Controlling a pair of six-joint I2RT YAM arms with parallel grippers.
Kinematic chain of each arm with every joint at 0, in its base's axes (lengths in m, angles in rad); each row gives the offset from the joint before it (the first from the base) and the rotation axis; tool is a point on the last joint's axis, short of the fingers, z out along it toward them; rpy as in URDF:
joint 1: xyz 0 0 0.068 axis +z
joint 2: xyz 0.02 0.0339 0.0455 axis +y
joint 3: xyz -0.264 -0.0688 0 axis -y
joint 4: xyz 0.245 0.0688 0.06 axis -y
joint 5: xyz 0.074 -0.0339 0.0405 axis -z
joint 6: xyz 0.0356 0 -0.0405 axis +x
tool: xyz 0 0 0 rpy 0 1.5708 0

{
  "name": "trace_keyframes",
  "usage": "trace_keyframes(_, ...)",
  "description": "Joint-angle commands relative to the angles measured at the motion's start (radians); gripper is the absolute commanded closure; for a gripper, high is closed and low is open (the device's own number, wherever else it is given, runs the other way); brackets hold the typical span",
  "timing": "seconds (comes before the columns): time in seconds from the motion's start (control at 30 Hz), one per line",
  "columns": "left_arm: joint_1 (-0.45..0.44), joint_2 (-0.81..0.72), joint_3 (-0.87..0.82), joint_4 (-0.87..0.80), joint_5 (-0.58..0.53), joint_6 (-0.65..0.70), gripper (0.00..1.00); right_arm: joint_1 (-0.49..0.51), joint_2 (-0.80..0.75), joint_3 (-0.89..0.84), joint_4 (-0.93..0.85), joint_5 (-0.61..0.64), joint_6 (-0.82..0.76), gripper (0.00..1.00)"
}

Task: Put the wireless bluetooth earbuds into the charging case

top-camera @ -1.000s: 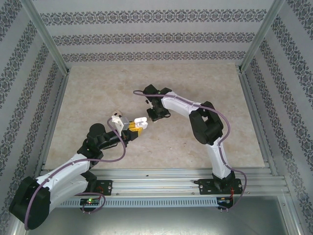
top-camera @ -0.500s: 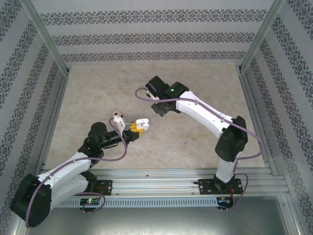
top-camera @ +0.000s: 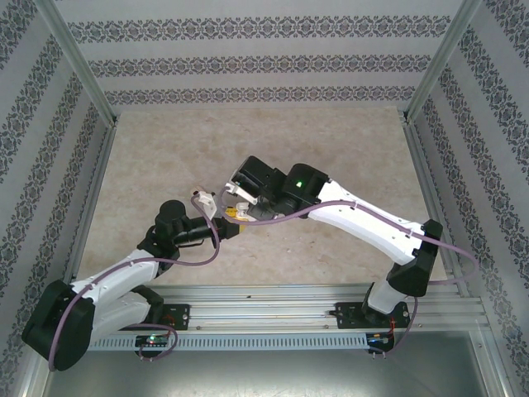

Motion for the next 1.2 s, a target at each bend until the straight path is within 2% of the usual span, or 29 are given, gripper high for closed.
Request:
trace_keyframes(0.0, -0.001, 0.01, 0.039, 0.071, 0.052, -0.031, 1.0, 0.019, 0.015, 0.035, -0.018, 0.02, -0.036, 0.8)
trace_keyframes(0.47, -0.002, 0.03, 0.022, 0.201, 0.091, -0.138, 1.0, 0.047, 0.068, 0.043, 0.024, 0.048, -0.091, 0.79)
trace_keyframes(0.9, 0.0, 0.031, 0.018, 0.249, 0.112, -0.186, 1.0, 0.057, 0.074, 0.023, 0.024, 0.137, -0.158, 0.78)
trace_keyframes(1.17, -0.002, 0.029, 0.021, 0.248, 0.109, -0.191, 1.0, 0.088, 0.061, 0.0, 0.028, 0.13, -0.179, 0.77)
